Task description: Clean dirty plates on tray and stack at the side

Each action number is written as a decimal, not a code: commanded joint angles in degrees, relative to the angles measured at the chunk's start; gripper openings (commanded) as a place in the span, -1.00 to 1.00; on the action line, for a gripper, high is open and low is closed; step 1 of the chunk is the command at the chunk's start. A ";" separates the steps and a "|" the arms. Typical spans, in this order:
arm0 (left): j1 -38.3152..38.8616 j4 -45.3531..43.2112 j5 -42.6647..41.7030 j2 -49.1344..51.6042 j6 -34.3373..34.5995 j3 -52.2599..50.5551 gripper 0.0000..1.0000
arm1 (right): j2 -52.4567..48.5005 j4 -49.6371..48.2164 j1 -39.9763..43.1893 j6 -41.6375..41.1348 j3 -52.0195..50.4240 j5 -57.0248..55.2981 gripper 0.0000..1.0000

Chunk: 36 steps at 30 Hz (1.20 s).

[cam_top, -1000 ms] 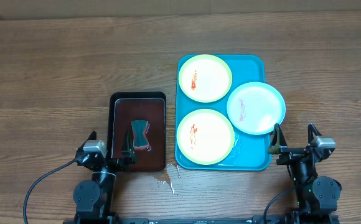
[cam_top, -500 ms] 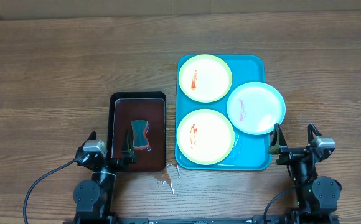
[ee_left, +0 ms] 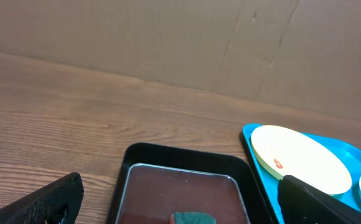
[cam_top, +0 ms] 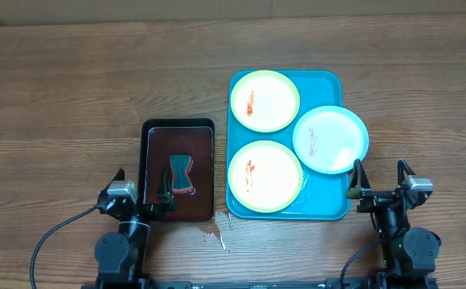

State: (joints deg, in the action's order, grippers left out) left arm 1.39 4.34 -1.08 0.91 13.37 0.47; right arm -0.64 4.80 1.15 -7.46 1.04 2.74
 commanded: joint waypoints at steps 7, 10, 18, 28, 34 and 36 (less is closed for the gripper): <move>-0.35 0.09 -0.13 -0.55 0.55 -0.20 1.00 | 0.26 -0.17 0.42 0.04 -0.55 0.09 0.99; -0.35 0.09 -0.02 -0.55 0.55 -0.20 1.00 | 0.26 -0.17 0.42 0.04 -0.55 -0.15 1.00; -0.28 -5.92 -8.41 -0.55 2.10 -0.20 1.00 | 0.26 -2.23 0.42 -0.48 -0.57 8.37 1.00; -0.28 -10.67 -7.37 1.68 2.01 11.54 1.00 | -4.50 2.14 0.42 -1.88 15.23 15.63 1.00; -0.28 7.96 -7.45 15.30 0.33 30.16 1.00 | -23.10 17.94 0.42 -1.66 38.49 18.43 1.00; -0.28 14.69 -8.61 21.44 0.35 36.81 1.00 | -31.10 25.75 0.42 -1.66 47.65 19.43 1.00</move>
State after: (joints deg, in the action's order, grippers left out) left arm 1.39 13.19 -9.02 14.13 14.57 27.94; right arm -21.17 24.01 1.15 -8.97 36.80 19.44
